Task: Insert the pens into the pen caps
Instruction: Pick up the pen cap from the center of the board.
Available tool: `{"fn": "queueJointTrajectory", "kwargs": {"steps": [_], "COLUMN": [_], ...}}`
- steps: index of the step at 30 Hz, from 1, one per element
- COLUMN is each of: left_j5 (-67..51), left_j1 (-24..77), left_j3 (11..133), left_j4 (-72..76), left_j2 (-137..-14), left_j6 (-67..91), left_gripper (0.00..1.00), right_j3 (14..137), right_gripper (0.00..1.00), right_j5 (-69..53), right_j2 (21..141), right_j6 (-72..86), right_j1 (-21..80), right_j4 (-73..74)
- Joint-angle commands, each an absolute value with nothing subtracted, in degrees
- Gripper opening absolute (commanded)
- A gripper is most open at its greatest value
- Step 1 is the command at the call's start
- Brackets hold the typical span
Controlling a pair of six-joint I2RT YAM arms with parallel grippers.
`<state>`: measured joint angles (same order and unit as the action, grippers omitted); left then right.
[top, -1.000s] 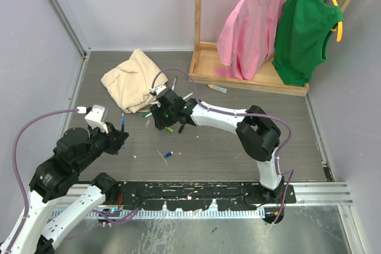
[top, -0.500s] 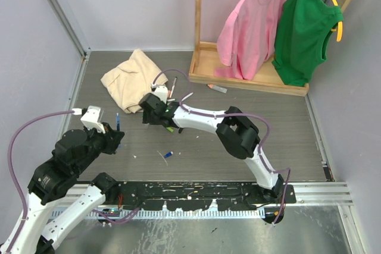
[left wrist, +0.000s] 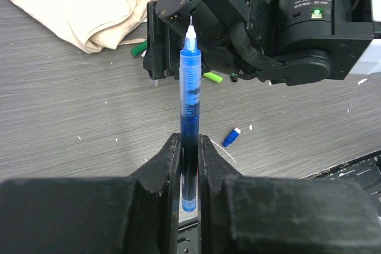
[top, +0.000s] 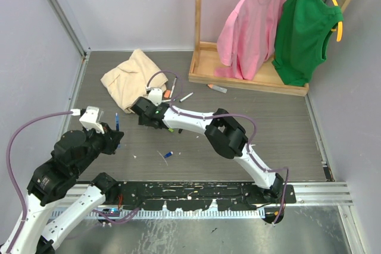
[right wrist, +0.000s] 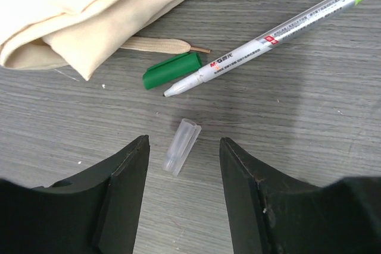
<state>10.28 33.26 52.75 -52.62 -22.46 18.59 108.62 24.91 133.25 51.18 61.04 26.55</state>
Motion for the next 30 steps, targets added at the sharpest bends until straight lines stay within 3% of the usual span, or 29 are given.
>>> {"fn": "queueJointTrajectory", "kwargs": {"steps": [1, 14, 23, 27, 30], "left_j5": [10.7, 10.8, 10.9, 11.0, 11.1], "left_j1": [33.3, 33.3, 33.4, 33.3, 33.3], "left_j3": [53.8, 53.8, 53.8, 53.9, 53.8], "left_j4": [-51.2, -51.3, -51.3, -51.3, -51.3], "left_j2": [-21.5, -21.3, -21.4, -21.6, -21.8], "left_j6": [18.4, 18.4, 18.4, 18.4, 18.4], "left_gripper": [0.00, 0.00, 0.00, 0.00, 0.00], "right_j3": [112.8, 119.2, 116.5, 114.8, 112.3], "right_gripper": [0.56, 0.52, 0.30, 0.18, 0.15], "right_j5": [27.5, 28.6, 30.4, 26.8, 22.0], "right_j2": [134.7, 139.9, 139.7, 138.3, 135.2], "right_j6": [50.4, 41.8, 36.0, 31.1, 25.1], "right_j1": [61.6, 63.2, 64.3, 64.4, 64.3], "right_j4": [28.0, 31.4, 33.4, 31.4, 27.8]}}
